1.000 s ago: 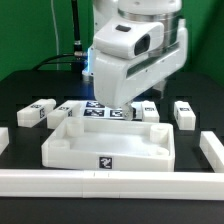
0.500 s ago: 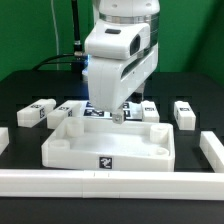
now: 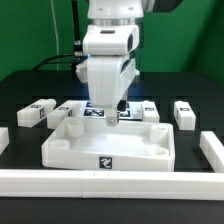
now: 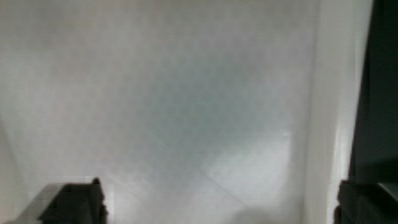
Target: Assemble desk
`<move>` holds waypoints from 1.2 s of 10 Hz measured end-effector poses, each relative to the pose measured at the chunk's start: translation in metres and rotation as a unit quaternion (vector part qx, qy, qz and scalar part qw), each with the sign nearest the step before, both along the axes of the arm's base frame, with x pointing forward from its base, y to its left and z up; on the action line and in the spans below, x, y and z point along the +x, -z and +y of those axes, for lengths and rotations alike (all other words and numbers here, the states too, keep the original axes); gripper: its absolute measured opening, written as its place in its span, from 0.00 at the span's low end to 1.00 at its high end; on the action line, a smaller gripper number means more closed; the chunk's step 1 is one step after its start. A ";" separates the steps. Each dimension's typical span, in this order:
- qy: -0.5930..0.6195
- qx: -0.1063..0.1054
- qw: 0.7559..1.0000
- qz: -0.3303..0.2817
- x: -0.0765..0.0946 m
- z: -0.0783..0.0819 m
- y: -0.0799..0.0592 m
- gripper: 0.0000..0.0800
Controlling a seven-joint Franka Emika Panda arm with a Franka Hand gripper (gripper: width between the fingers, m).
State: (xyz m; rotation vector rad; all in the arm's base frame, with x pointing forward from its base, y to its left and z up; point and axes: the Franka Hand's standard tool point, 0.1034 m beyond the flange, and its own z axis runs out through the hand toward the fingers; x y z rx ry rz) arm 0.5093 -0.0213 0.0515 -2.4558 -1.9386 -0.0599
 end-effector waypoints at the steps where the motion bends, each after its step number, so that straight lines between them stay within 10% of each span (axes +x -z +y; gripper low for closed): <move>1: -0.026 -0.002 1.000 -0.012 -0.004 -0.009 0.005 0.81; 12: 0.008 0.004 1.000 0.023 -0.043 -0.022 0.042 0.81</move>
Offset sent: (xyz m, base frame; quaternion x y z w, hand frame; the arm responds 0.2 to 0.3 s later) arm 0.0000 0.0000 0.0000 0.0000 0.0000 0.0000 1.0000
